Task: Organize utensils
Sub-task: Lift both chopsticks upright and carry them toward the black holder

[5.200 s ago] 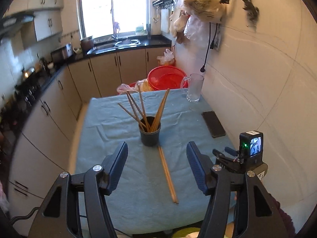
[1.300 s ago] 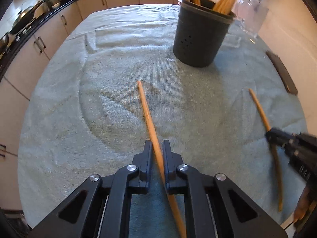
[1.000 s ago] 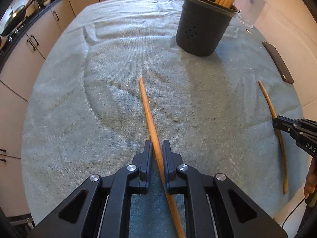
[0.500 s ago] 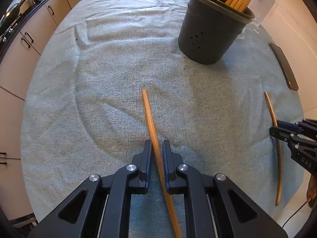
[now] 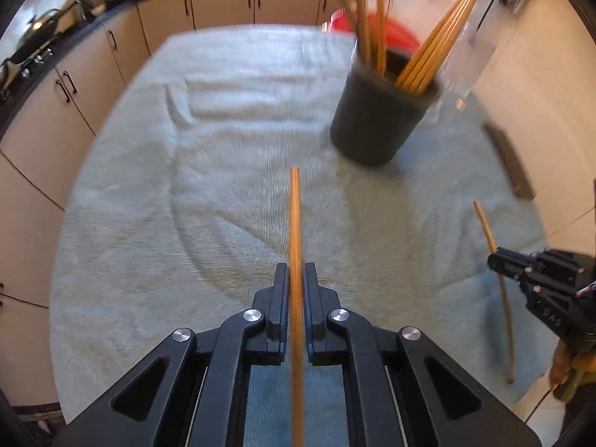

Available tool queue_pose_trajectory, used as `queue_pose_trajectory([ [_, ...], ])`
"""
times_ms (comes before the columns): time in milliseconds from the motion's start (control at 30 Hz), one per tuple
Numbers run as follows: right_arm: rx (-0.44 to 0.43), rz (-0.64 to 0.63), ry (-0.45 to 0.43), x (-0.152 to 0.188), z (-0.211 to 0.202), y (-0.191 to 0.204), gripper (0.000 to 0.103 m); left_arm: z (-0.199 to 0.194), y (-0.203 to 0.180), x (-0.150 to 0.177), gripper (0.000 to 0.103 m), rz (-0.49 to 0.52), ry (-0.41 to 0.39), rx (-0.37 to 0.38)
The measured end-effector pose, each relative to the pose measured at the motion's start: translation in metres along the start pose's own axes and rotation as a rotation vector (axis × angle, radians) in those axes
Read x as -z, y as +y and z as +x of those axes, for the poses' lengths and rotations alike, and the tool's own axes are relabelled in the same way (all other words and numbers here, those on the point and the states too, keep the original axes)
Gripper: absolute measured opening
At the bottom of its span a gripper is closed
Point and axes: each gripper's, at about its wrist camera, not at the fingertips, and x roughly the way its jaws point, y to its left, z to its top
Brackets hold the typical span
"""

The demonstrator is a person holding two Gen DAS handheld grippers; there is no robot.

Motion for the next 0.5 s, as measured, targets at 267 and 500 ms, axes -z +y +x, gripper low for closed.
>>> queue_pose_trajectory([
  [267,0.041,0.013,-0.284,0.014,-0.081,0.014,0.007,-0.075,0.004,0.031,0.006,-0.011,-0.231,0.01],
  [500,0.018,0.035,-0.375,0.035,-0.11,0.019,0.007,-0.117,-0.005,0.06,0.007,-0.005,-0.383,-0.027],
])
